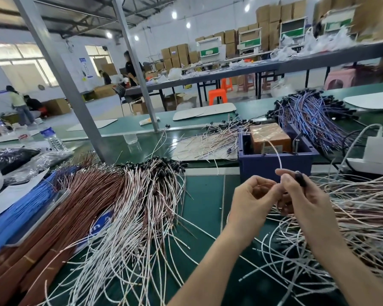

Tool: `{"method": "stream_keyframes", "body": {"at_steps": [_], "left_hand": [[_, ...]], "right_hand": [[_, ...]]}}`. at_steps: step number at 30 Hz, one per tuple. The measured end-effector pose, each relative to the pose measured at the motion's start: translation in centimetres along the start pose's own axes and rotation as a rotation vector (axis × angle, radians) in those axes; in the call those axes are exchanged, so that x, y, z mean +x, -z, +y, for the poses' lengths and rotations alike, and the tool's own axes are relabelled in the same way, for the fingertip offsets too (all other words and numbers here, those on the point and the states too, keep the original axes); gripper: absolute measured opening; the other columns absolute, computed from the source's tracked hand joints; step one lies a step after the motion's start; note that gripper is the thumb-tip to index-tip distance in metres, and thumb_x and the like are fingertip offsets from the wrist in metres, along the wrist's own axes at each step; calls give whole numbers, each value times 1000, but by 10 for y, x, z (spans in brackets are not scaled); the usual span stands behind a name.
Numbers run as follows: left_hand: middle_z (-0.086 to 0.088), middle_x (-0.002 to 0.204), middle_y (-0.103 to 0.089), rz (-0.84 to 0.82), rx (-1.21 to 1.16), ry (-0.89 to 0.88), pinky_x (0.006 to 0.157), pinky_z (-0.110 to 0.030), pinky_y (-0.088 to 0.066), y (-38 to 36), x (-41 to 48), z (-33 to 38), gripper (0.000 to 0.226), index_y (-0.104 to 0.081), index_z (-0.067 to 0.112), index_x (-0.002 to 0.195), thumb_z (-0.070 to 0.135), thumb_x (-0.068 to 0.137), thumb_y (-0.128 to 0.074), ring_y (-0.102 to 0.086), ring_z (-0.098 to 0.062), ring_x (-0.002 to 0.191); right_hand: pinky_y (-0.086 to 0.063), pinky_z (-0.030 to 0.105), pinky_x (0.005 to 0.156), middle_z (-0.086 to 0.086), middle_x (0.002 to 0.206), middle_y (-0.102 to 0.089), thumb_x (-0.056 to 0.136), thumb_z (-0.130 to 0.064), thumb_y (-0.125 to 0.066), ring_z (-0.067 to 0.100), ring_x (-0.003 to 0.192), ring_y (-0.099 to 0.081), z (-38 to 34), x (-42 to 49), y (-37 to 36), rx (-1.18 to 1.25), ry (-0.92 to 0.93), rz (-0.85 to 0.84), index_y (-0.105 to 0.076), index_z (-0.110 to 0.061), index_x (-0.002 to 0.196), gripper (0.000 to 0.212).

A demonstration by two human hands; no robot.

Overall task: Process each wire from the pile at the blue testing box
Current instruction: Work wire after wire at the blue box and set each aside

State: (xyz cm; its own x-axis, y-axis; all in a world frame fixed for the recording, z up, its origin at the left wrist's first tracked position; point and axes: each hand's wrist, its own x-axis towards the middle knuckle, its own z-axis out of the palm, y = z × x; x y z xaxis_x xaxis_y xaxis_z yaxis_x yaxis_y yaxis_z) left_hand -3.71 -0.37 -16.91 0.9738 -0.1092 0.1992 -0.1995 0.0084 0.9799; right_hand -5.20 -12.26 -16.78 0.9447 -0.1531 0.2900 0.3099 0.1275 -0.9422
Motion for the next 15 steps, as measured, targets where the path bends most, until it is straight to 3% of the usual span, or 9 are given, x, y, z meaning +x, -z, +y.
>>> {"method": "stream_keyframes", "body": {"at_steps": [4, 8, 12, 15], "left_hand": [[-5, 85, -73, -58, -7, -8, 74, -23, -57, -3, 1, -11, 22, -69, 4, 98, 24, 94, -72, -69, -9, 76], [6, 80, -72, -80, -82, 29, 68, -17, -51, 0, 5, -13, 12, -74, 18, 93, 30, 92, -73, -64, -1, 72], [4, 78, -66, 45, -40, 10, 65, -27, -46, -4, 5, -22, 17, -74, 26, 94, 37, 99, -62, -55, -11, 68], [17, 65, -57, 224, 3, -30, 57, -18, -41, 1, 9, -28, 20, -74, 28, 105, 32, 103, -55, -47, -4, 59]], "right_hand": [[-54, 12, 66, -6, 96, -75, 97, -31, -62, 4, 82, -72, 12, 4, 5, 19, -26, 25, -73, -45, 102, 18], [-60, 27, 84, 1, 100, -77, 97, -26, -61, 15, 96, -73, 16, 14, 11, 164, -54, 80, -71, -35, 107, 17], [-62, 28, 74, 6, 96, -78, 100, -12, -57, 19, 83, -75, 12, 22, 28, 365, -118, 170, -62, -24, 119, 23], [-62, 28, 67, 5, 92, -77, 100, -9, -55, 16, 73, -74, 9, 24, 39, 378, -140, 209, -69, -26, 114, 26]]}}
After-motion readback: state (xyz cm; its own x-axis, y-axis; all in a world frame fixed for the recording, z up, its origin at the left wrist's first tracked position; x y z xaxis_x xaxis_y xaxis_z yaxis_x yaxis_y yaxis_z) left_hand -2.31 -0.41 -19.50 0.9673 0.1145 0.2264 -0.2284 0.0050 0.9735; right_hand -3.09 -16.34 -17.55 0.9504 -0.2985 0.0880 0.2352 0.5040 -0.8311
